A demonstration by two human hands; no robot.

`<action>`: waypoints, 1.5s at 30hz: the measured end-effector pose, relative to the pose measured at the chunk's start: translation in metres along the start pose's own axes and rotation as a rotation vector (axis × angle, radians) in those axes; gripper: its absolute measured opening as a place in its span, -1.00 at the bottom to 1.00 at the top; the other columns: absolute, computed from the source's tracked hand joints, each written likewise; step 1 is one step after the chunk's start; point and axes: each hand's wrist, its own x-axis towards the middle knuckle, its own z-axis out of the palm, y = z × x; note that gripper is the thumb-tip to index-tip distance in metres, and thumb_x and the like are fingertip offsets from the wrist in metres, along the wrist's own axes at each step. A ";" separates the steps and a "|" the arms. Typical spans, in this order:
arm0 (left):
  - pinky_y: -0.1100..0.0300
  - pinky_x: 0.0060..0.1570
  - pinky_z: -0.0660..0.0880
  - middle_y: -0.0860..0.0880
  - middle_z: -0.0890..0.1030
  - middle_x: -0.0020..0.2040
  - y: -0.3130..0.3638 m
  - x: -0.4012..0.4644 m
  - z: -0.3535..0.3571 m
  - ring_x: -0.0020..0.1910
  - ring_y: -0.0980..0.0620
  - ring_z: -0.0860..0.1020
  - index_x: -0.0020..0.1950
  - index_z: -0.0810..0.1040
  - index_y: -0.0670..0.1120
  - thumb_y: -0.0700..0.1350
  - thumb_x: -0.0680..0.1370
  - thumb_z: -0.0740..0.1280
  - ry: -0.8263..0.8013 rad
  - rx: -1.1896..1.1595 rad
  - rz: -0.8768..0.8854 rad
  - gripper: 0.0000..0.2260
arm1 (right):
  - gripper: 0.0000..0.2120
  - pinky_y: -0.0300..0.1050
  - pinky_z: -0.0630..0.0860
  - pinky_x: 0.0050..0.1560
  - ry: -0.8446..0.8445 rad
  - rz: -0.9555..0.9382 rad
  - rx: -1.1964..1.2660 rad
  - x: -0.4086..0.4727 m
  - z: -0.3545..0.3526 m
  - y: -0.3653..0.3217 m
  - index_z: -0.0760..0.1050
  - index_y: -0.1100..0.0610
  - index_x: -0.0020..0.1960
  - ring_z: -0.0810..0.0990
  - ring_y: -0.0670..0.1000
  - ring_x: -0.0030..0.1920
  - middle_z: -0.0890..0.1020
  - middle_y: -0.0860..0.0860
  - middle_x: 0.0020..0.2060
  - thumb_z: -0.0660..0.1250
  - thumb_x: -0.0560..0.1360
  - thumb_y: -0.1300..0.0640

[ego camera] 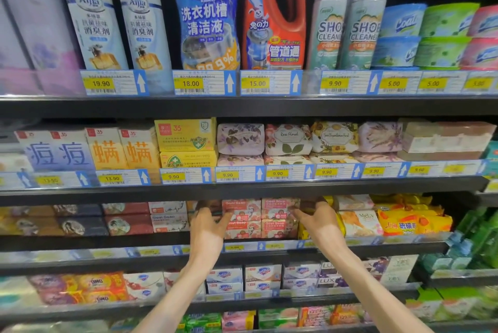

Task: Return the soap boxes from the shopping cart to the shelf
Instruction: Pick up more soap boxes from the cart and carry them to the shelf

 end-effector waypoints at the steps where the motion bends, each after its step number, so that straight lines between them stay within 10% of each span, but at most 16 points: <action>1: 0.03 -0.14 0.65 -0.09 0.64 -0.09 0.002 -0.001 0.000 -0.14 0.00 0.66 -0.14 0.47 -0.10 0.00 0.52 0.48 -0.002 -0.006 -0.001 -0.76 | -0.66 -0.12 0.46 -0.09 0.002 -0.005 -0.008 -0.001 -0.001 -0.001 0.54 0.21 0.05 0.55 0.05 -0.09 0.65 0.08 -0.04 0.48 0.47 -0.03; 12: 0.17 0.10 0.59 0.10 0.57 0.18 -0.004 -0.049 -0.035 0.08 0.19 0.60 0.27 0.48 0.07 -0.06 0.54 0.47 0.071 -0.045 0.119 -0.66 | -0.80 -0.34 0.51 -0.06 0.072 -0.455 0.144 -0.057 -0.010 0.014 0.43 -0.07 0.09 0.57 -0.21 -0.05 0.57 -0.17 -0.06 0.41 0.54 0.06; 21: 0.21 0.10 0.51 0.28 0.46 0.16 -0.046 -0.110 -0.114 0.09 0.31 0.50 0.23 0.49 0.18 0.01 0.59 0.38 0.092 0.179 0.233 -0.77 | -0.84 -0.16 0.58 -0.01 -0.316 -0.775 -0.079 -0.118 0.060 -0.014 0.50 -0.07 0.13 0.62 -0.21 -0.01 0.60 -0.22 -0.02 0.37 0.56 -0.04; 33: 0.06 0.19 0.48 0.02 0.63 0.15 -0.212 -0.212 -0.386 0.15 -0.04 0.58 0.27 0.53 0.00 0.18 0.51 0.31 0.217 0.559 0.191 -0.59 | -0.33 -0.10 0.59 0.13 -0.623 -1.224 -0.249 -0.319 0.259 -0.133 0.54 0.03 0.29 0.63 -0.01 0.13 0.66 -0.02 0.13 0.00 0.54 -0.42; 40: 0.11 0.17 0.48 0.03 0.60 0.14 -0.305 -0.322 -0.562 0.14 -0.02 0.55 0.28 0.52 0.02 0.18 0.46 0.34 0.309 0.835 0.035 -0.56 | -0.53 -0.08 0.53 0.08 -0.900 -1.401 -0.269 -0.486 0.388 -0.205 0.55 0.04 0.27 0.64 0.08 0.08 0.68 0.03 0.10 0.28 0.47 -0.20; 45: -0.01 0.26 0.51 -0.01 0.58 0.28 -0.362 -0.389 -0.666 0.28 -0.09 0.54 0.37 0.53 -0.03 0.29 0.56 0.22 0.371 0.925 -0.211 -0.47 | -0.37 -0.14 0.49 0.21 -1.014 -1.610 -0.240 -0.585 0.484 -0.252 0.46 0.02 0.36 0.58 0.00 0.20 0.62 -0.02 0.22 0.05 0.54 -0.39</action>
